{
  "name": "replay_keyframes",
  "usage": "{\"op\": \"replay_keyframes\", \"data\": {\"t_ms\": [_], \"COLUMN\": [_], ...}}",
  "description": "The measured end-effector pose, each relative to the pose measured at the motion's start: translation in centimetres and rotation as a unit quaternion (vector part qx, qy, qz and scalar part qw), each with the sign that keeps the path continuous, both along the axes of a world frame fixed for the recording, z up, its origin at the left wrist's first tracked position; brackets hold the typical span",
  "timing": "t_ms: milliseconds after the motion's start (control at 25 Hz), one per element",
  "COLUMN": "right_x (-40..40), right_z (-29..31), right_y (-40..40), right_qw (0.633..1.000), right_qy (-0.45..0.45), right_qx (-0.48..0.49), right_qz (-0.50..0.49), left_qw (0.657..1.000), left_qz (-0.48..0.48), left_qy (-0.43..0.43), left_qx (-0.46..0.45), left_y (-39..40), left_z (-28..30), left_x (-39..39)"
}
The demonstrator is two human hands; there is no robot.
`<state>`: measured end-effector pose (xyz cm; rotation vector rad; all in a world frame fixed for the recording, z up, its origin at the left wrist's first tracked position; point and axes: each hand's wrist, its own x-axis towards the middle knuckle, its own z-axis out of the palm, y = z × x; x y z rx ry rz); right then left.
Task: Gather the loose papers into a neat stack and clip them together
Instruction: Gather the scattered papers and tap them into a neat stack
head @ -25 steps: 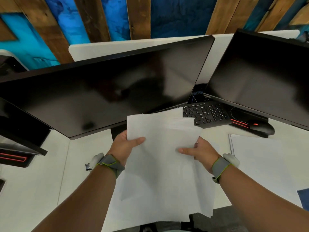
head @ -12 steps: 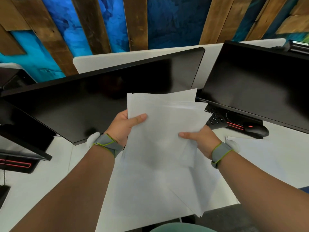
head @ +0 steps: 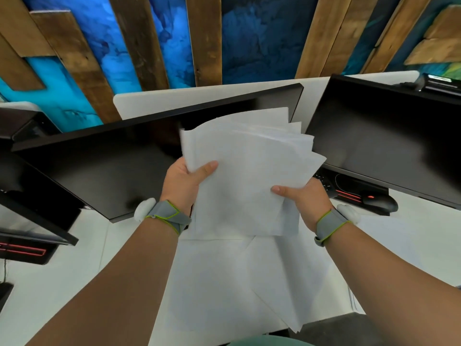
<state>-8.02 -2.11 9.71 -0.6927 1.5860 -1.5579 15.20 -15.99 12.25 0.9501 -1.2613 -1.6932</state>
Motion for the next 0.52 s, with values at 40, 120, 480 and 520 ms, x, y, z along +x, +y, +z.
{"op": "replay_keyframes", "data": {"t_ms": [40, 120, 480, 520], "right_x": [-0.1, -0.3, 0.1, 0.2], "right_z": [0.0, -0.5, -3.4, -3.4], "right_y": [0.1, 0.5, 2.3, 2.3], "right_qw": [1.0, 0.999, 0.999, 0.999], "right_qy": [-0.016, -0.037, 0.002, -0.002], "right_qx": [-0.006, -0.01, 0.035, 0.037], "right_qz": [-0.009, -0.018, -0.005, -0.01], "left_qw": [1.0, 0.998, 0.993, 0.994], "left_qz": [0.013, 0.022, -0.023, -0.013], "left_qy": [-0.018, -0.053, -0.114, -0.104], "left_qx": [-0.013, -0.022, 0.034, 0.043], "left_y": [0.2, 1.0, 4.6, 4.9], "left_z": [-0.5, -1.3, -4.5, -4.5], "left_x": [-0.1, -0.5, -1.8, -1.9]}}
